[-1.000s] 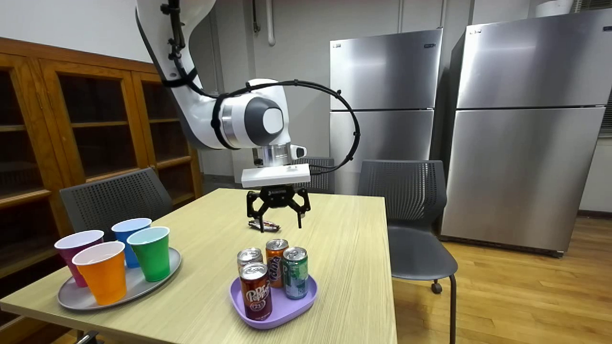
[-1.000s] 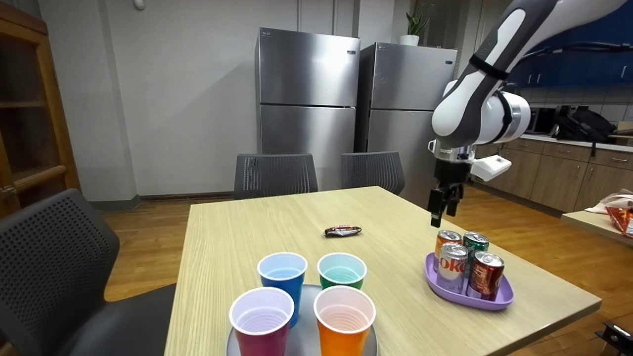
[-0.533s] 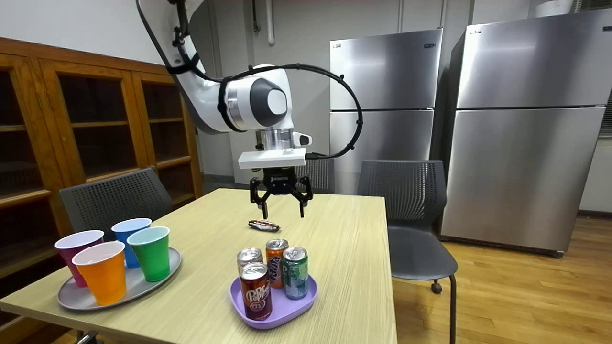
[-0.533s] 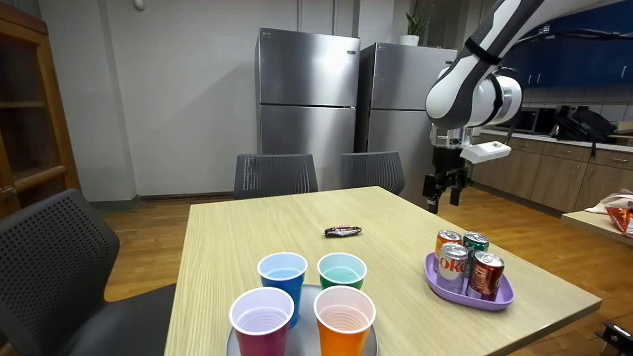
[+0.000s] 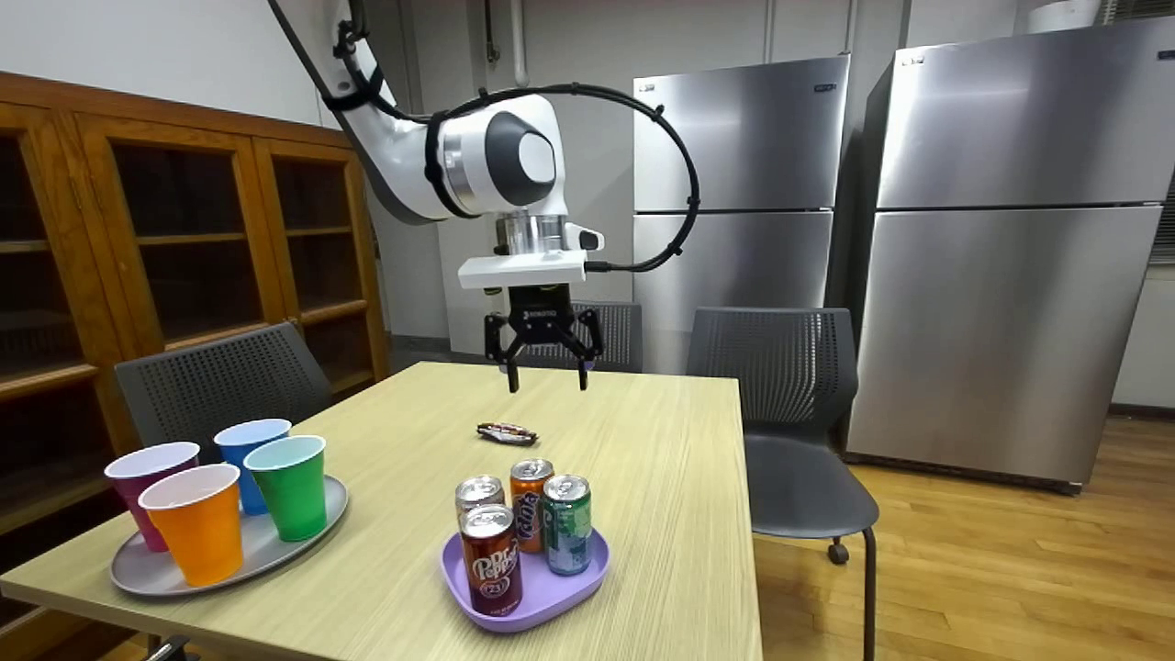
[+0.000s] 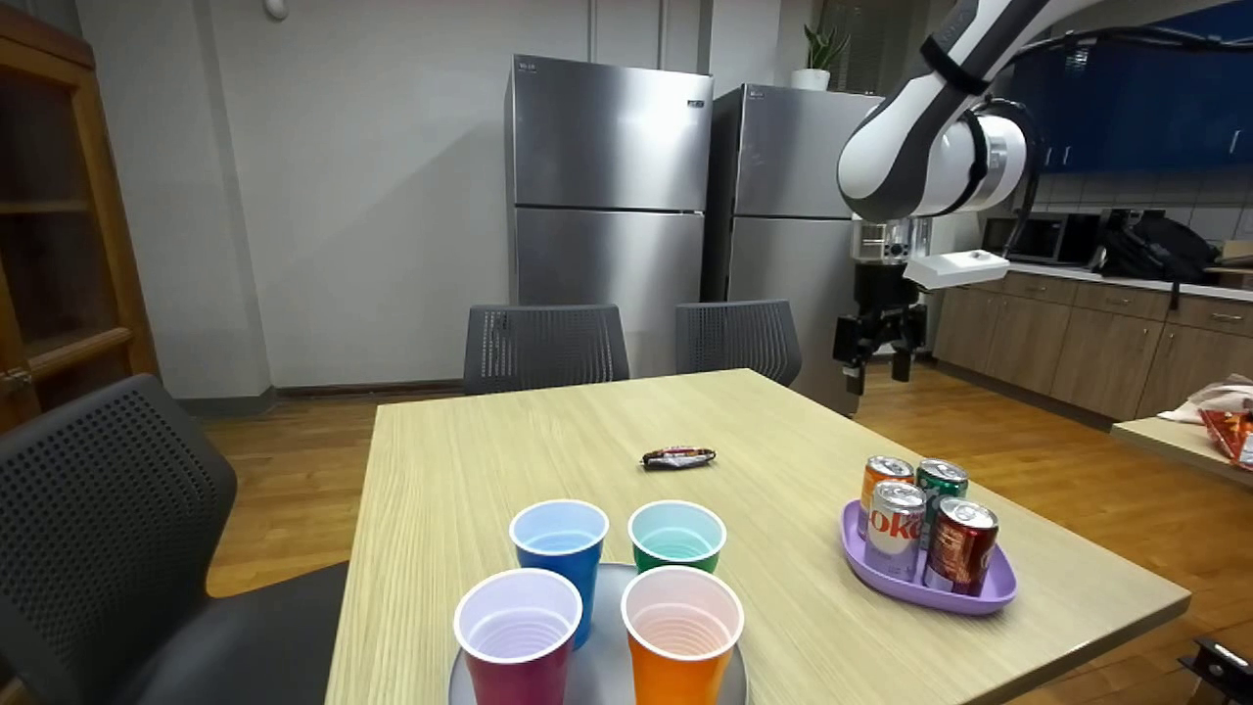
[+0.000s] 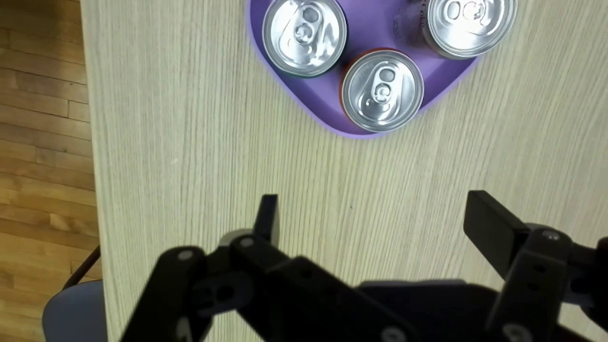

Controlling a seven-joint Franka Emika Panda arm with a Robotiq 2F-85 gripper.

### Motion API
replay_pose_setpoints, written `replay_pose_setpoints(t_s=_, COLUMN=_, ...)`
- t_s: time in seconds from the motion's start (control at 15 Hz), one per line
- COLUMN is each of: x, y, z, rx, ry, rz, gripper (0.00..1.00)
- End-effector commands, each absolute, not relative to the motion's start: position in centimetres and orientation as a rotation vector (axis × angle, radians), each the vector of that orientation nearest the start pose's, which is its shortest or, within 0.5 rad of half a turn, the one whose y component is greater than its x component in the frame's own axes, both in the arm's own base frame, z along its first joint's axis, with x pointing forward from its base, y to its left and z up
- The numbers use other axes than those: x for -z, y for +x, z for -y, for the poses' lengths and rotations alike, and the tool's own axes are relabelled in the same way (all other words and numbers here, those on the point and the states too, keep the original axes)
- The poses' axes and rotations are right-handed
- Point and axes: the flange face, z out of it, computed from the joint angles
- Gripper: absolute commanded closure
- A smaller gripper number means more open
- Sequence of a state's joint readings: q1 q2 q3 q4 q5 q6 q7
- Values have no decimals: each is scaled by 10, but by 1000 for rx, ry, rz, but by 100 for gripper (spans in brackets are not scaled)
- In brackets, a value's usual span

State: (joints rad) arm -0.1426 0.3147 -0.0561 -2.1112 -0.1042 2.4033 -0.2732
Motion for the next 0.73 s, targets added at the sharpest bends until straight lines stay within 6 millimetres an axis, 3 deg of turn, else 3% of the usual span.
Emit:
replay_pose_setpoints(t_s=0.0, x=-278, y=568, z=112, rx=-99, ry=-3235, rz=189, gripper=0)
replay_pose_setpoints(t_s=0.07, x=-267, y=567, z=114, rx=-71, ry=-3213, rz=223, gripper=0)
replay_pose_setpoints(t_s=0.67, x=-264, y=567, z=114, rx=-80, ry=-3212, rz=220, gripper=0)
